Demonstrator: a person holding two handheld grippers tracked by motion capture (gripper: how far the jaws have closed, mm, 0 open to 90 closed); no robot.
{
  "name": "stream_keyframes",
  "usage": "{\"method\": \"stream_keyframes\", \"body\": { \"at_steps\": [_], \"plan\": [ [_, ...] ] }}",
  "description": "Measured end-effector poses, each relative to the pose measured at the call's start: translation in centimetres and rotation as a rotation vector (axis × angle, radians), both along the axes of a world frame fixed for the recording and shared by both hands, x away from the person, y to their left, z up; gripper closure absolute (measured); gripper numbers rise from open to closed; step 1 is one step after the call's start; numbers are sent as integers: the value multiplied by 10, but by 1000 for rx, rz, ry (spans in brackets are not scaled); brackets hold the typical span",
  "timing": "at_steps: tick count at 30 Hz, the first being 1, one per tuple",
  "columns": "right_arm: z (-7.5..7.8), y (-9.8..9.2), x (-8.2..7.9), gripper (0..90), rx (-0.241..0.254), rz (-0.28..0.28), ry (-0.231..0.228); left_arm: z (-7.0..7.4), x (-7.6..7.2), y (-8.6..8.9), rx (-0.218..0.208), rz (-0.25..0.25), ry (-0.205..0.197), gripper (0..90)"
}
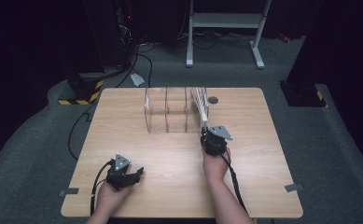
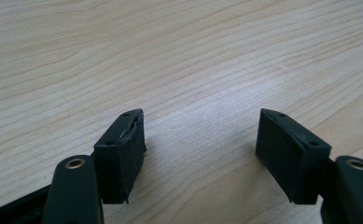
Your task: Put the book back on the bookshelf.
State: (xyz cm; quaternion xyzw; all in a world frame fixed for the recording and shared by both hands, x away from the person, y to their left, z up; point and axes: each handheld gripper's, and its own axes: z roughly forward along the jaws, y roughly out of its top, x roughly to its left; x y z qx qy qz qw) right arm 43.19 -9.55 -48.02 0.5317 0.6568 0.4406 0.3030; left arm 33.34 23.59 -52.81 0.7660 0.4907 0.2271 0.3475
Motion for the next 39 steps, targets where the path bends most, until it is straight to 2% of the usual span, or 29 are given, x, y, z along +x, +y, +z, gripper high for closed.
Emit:
{"method": "stream_keyframes", "body": {
  "at_steps": [21,28,39],
  "plan": [
    [4,0,-5,732,4,21,-6,0,0,0,-1,0,0,326],
    [3,-2,-10,688,2,42,0,0,0,0,1,-1,-1,326],
    [-7,-7,-23,569,-22,89,29,0,0,0,0,0,-1,326]
  ]
}}
